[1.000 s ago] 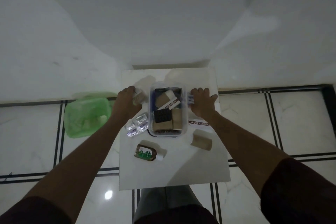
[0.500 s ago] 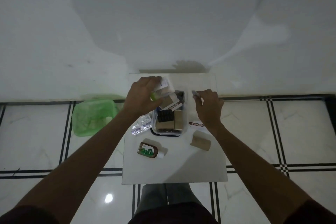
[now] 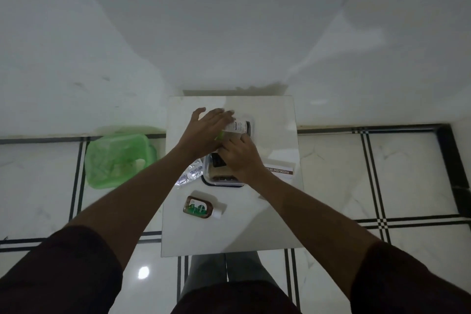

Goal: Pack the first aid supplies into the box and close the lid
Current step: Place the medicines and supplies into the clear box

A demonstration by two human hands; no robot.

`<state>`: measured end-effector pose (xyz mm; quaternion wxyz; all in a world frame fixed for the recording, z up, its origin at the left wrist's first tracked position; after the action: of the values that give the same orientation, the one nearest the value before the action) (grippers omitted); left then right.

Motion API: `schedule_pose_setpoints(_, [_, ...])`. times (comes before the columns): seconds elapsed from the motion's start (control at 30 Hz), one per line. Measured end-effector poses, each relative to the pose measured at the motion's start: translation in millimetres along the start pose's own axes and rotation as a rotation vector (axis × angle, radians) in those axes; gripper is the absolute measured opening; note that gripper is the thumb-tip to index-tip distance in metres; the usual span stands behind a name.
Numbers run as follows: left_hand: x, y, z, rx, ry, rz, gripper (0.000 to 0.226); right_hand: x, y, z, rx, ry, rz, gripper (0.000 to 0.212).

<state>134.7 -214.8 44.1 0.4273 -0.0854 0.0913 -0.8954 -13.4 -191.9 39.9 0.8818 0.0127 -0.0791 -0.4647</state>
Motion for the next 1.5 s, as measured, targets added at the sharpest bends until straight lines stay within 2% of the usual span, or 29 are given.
schedule_pose_setpoints(0.1, [2, 2, -2, 0.002, -0.14, -0.098, 0.03, 2, -2, 1, 0.036, 0.114, -0.015, 0.007])
schedule_pose_setpoints(0.17, [2, 3, -2, -0.039, -0.182, -0.139, 0.036, -5, -2, 0, 0.046, 0.25, -0.103, 0.013])
schedule_pose_setpoints(0.2, [2, 4, -5, -0.022, -0.162, -0.17, 0.038, -8, -1, 0, 0.042, 0.345, -0.155, 0.014])
schedule_pose_setpoints(0.27, [2, 5, -15, 0.09, -0.081, -0.254, 0.029, -12, 1, -2, 0.047, 0.483, -0.228, 0.02])
schedule_pose_setpoints(0.33, [4, 5, -22, 0.172, -0.007, -0.291, 0.019, -13, 2, 3, 0.115, 0.519, -0.266, 0.025])
schedule_pose_setpoints(0.37, [4, 4, -22, 0.169, 0.005, -0.293, 0.023, -13, 2, 6, 0.143, 0.519, -0.287, 0.027])
schedule_pose_setpoints(0.47, [2, -1, -19, 0.18, 0.0, -0.189, 0.047, -17, 2, 14, 0.204, 0.51, -0.341, 0.029])
schedule_pose_setpoints(0.6, [-8, -7, -12, 0.097, -0.107, -0.056, 0.038, -27, -4, 25, 0.249, 0.438, -0.354, 0.019])
schedule_pose_setpoints(0.7, [-27, -18, 3, -0.065, -0.316, 0.109, 0.031, -37, -15, 39, 0.416, 0.161, -0.468, 0.012])
schedule_pose_setpoints(0.77, [-53, -33, 13, -0.097, -0.416, 0.145, 0.024, -50, -27, 49, 0.485, -0.026, -0.589, 0.011])
schedule_pose_setpoints(0.8, [-69, -41, 14, -0.102, -0.434, 0.136, 0.022, -57, -35, 50, 0.494, -0.058, -0.653, 0.013])
schedule_pose_setpoints(0.83, [-85, -50, 12, -0.108, -0.427, 0.119, 0.022, -65, -43, 50, 0.49, -0.042, -0.714, 0.017])
schedule_pose_setpoints(0.9, [-119, -66, 0, -0.137, -0.347, 0.108, 0.026, -81, -55, 42, 0.446, 0.112, -0.792, 0.025])
schedule_pose_setpoints(1.03, [-162, -86, -33, -0.236, -0.064, 0.119, 0.039, -99, -65, 24, 0.337, 0.43, -0.748, 0.041])
schedule_pose_setpoints(1.17, [-171, -84, -61, -0.267, 0.222, 0.092, 0.058, -96, -68, 11, 0.257, 0.511, -0.712, 0.041])
schedule_pose_setpoints(1.23, [-170, -81, -68, -0.264, 0.294, 0.072, 0.06, -93, -71, 6, 0.19, 0.546, -0.685, 0.039])
schedule_pose_setpoints(1.37, [-165, -82, -70, -0.292, 0.21, 0.115, 0.054, -90, -76, -3, 0.083, 0.555, -0.641, 0.03])
schedule_pose_setpoints(1.5, [-172, -84, -59, -0.383, 0.066, 0.244, 0.05, -90, -80, 2, 0.144, 0.501, -0.669, 0.029])
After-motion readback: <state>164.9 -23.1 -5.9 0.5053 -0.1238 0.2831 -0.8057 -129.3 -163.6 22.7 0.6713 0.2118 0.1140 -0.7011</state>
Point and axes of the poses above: each hand's wrist, its own x-axis towards the middle knuckle, its own z-axis out of the back of the hand, y = z × x, the point moved 1 cm from there along x, towards the middle knuckle, and after that the axes turned 13 degrees about -z, right-handed, at the moved point
